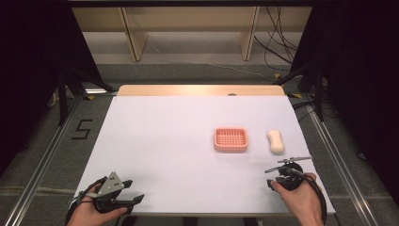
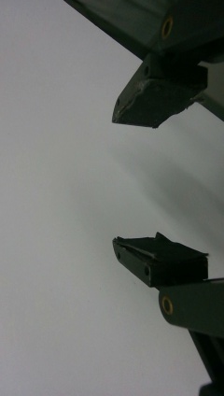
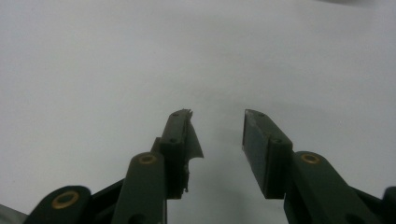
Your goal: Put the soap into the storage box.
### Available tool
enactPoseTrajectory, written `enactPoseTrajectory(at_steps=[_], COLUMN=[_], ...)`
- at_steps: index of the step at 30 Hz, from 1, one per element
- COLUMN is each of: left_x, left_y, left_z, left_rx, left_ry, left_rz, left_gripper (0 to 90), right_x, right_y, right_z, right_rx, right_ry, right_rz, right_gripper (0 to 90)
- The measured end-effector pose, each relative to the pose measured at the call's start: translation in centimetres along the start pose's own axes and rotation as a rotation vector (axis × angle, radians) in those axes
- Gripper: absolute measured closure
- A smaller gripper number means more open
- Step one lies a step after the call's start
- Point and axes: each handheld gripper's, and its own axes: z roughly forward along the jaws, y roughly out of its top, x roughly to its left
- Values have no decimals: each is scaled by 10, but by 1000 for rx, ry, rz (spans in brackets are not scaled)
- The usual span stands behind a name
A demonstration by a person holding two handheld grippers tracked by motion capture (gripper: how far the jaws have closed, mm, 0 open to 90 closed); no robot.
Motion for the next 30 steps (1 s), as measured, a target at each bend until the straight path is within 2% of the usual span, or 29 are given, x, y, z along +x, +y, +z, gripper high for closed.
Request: enactPoseTrajectory(at_steps=[1, 3, 4, 5, 6, 8, 9, 10, 11, 12, 13, 14, 15, 16, 17, 18, 19, 20, 22, 24, 25, 26, 27, 30], left_x=[1, 0, 0, -1, 0, 0, -1, -1, -1, -1, -1, -1, -1, -1, -1, -2, -2, 0, -1, -1, -1, -1, -2, -1], left_y=[1, 1, 1, 1, 1, 1, 0, 0, 0, 0, 0, 0, 0, 1, 1, 0, 0, 1, 1, 1, 1, 1, 1, 1], left_z=[-1, -1, 0, 1, 0, 0, 0, -1, -1, -1, -1, 0, 0, 0, 0, 0, 0, 0, 0, 0, 0, -1, 0, -1], left_rx=[4, 4, 10, 12, 12, 10, 4, 9, 5, 6, 7, 7, 9, 11, 12, 13, 11, 12, 11, 13, 11, 14, 5, 11], left_ry=[-16, -24, -19, -25, -30, -25, -8, -32, -30, -30, -32, -31, -18, -32, -29, -37, -35, -31, -28, -36, -37, -38, -40, -32], left_rz=[18, 9, 14, 10, 29, 31, 23, 10, 5, 6, 6, 7, 20, 33, 37, 19, 19, 36, 34, 35, 34, 37, 25, 33], left_gripper=[331, 331, 331, 330, 331, 331, 330, 330, 331, 331, 331, 331, 330, 330, 330, 330, 330, 331, 331, 330, 330, 330, 331, 331], right_x=[-2, -4, -4, -3, -5, -5, -4, -3, -3, -3, -4, -4, -5, -6, -7, -8, -8, -6, -5, -7, -7, -9, -9, -13], right_y=[1, 2, 3, 5, 7, 10, 16, 19, 22, 25, 28, 31, 34, 37, 40, 43, 46, 49, 53, 57, 59, 61, 63, 67], right_z=[0, -2, -3, -5, -6, -7, -9, -10, -11, -12, -13, -12, -12, -12, -13, -14, -14, -17, -19, -19, -20, -19, -19, -17], right_rx=[0, 6, 19, 22, 25, 23, 25, 37, 42, 46, 62, 66, 73, 80, 81, 88, 93, 122, 132, 142, 148, 145, 158, 171], right_ry=[-8, -12, -27, -20, -38, -29, -45, -53, -52, -28, -34, -30, -47, -57, -45, -46, -58, -50, -50, -66, -49, -63, -58, -66], right_rz=[13, 3, 9, 21, 6, 8, -8, -13, -15, -16, -35, -23, -28, -36, -47, -52, -39, 0, 18, 21, 31, 19, 24, 28], right_gripper=[624, 623, 624, 624, 625, 625, 623, 622, 620, 618, 613, 612, 610, 606, 602, 601, 599, 598, 597, 595, 594, 593, 591, 586])
